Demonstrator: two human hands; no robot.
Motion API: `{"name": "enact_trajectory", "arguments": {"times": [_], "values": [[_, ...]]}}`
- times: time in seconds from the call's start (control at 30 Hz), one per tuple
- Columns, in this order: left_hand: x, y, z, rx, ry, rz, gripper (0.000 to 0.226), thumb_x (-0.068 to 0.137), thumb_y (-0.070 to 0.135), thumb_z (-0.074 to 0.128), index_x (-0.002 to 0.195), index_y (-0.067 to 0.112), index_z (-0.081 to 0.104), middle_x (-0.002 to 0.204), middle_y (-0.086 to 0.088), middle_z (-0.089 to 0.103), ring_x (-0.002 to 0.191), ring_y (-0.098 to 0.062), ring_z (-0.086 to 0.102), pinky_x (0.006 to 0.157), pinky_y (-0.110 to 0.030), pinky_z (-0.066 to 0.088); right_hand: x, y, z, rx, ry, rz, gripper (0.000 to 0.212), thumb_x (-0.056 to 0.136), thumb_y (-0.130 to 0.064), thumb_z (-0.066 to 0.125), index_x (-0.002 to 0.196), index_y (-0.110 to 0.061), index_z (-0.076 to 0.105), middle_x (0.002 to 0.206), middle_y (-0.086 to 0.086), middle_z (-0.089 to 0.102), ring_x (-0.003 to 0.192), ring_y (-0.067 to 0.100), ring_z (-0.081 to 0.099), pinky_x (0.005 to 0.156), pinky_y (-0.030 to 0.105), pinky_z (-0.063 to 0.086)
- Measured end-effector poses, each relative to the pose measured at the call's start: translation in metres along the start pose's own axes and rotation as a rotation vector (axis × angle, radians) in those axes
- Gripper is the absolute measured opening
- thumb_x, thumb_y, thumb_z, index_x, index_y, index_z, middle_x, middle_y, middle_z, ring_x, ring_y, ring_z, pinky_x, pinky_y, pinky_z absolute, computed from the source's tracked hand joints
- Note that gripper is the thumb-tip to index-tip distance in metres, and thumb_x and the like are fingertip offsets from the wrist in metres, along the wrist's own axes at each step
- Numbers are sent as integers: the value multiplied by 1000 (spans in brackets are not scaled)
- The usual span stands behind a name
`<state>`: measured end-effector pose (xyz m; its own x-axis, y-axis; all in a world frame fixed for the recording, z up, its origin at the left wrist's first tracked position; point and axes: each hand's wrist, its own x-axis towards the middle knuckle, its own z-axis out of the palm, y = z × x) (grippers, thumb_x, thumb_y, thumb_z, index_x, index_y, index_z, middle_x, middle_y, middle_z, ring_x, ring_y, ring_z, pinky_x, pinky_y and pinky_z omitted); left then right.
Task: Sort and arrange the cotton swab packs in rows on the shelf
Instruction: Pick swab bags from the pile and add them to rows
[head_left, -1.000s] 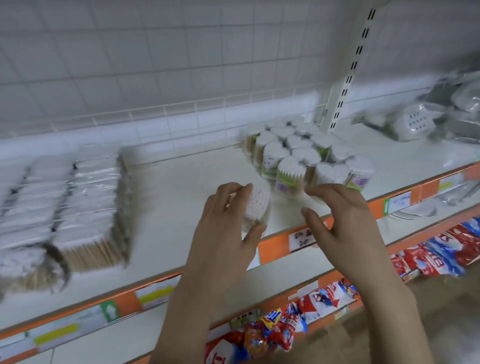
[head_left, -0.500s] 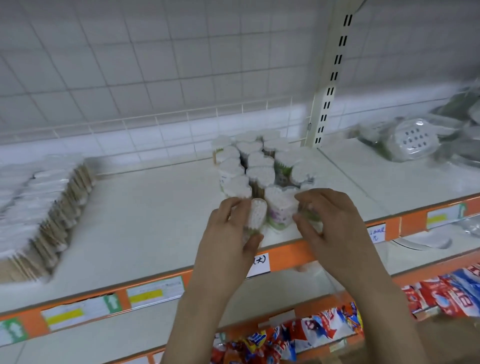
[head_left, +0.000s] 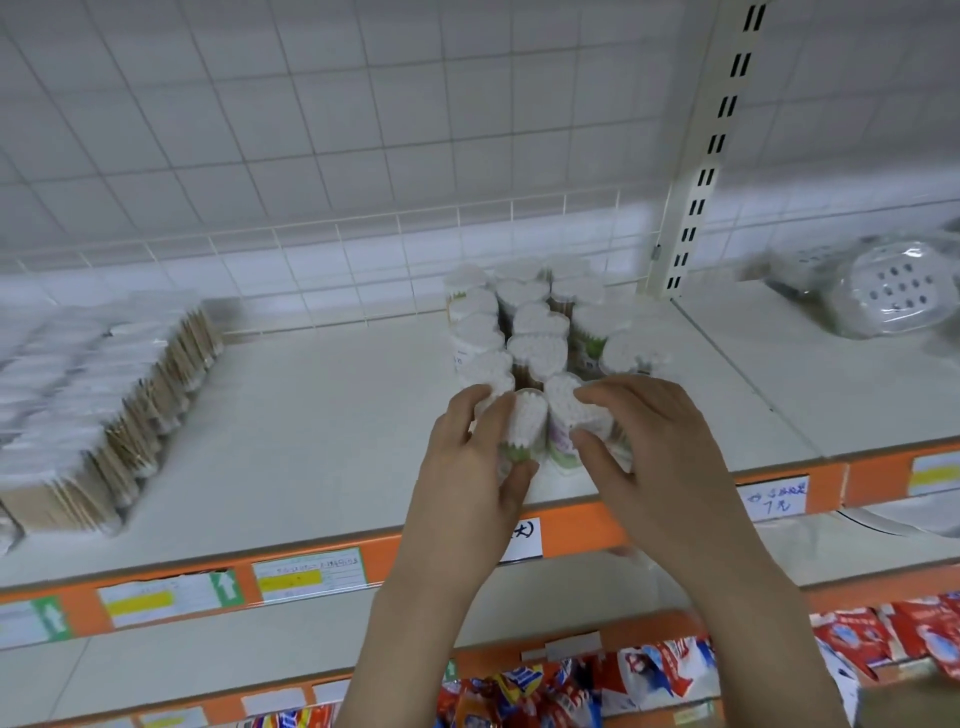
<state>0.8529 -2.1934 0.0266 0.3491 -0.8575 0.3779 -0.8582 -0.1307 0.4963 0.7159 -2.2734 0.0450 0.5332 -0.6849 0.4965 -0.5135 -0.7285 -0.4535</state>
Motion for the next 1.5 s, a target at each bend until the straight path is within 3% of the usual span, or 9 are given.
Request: {"name": "enact_trajectory", "arguments": {"times": [0.13,0.27,0.5,0.77,0.93,1.03,1.27,1.5], "values": [[-7,-9,-13,17,22,-1,68,80,32,70,138,16,40,140,-1,37,125,-17,40,98,-13,24,5,-13,4,7,7,-39,26,82,-18,60,106,-9,65,105,4,64,101,25,55,88,27,36],[-19,-33,-42,89,88,-67,60,83,35,64,137,19,43,140,1,39,126,-16,37,94,-10,20,12,-41,20,18,-24,-78,24,83,-13,67,106,-9,64,106,3,62,101,24,53,88,28,35],[-61,-97,-120,146,233,-185,44,85,30,63,126,17,55,129,0,49,120,-18,45,95,-22,35,19,-125,72,119,-126,-164,26,87,-18,62,113,-15,62,110,-5,59,110,13,44,92,24,31],[-143,-207,-236,204,358,-303,28,80,19,69,107,12,65,96,-4,60,88,-28,57,74,-37,49,5,-279,150,191,-182,-313,24,84,-14,65,109,-13,63,108,-2,60,106,10,41,89,19,28],[-193,-273,-304,253,373,-387,29,82,18,68,110,10,65,100,-6,62,93,-30,56,77,-40,49,-11,-372,194,242,-258,-350,25,86,-17,63,110,-14,63,111,-3,58,109,16,46,95,28,36],[-212,-302,-333,260,366,-431,29,83,19,66,111,10,64,103,-7,61,93,-31,57,75,-44,50,-15,-411,214,244,-304,-363,25,87,-19,61,112,-15,61,113,-4,56,111,14,44,96,26,33],[-232,-351,-362,251,333,-506,25,82,16,66,106,8,66,100,-7,63,94,-32,58,75,-46,49,-6,-462,253,231,-375,-407,28,89,-20,59,116,-16,60,116,-4,56,113,15,45,99,28,33],[-230,-397,-390,302,349,-594,30,83,21,65,112,11,64,111,-5,62,104,-28,55,84,-45,46,22,-505,302,306,-396,-479,26,89,-22,59,115,-19,59,115,-8,55,109,7,40,95,24,33]]}}
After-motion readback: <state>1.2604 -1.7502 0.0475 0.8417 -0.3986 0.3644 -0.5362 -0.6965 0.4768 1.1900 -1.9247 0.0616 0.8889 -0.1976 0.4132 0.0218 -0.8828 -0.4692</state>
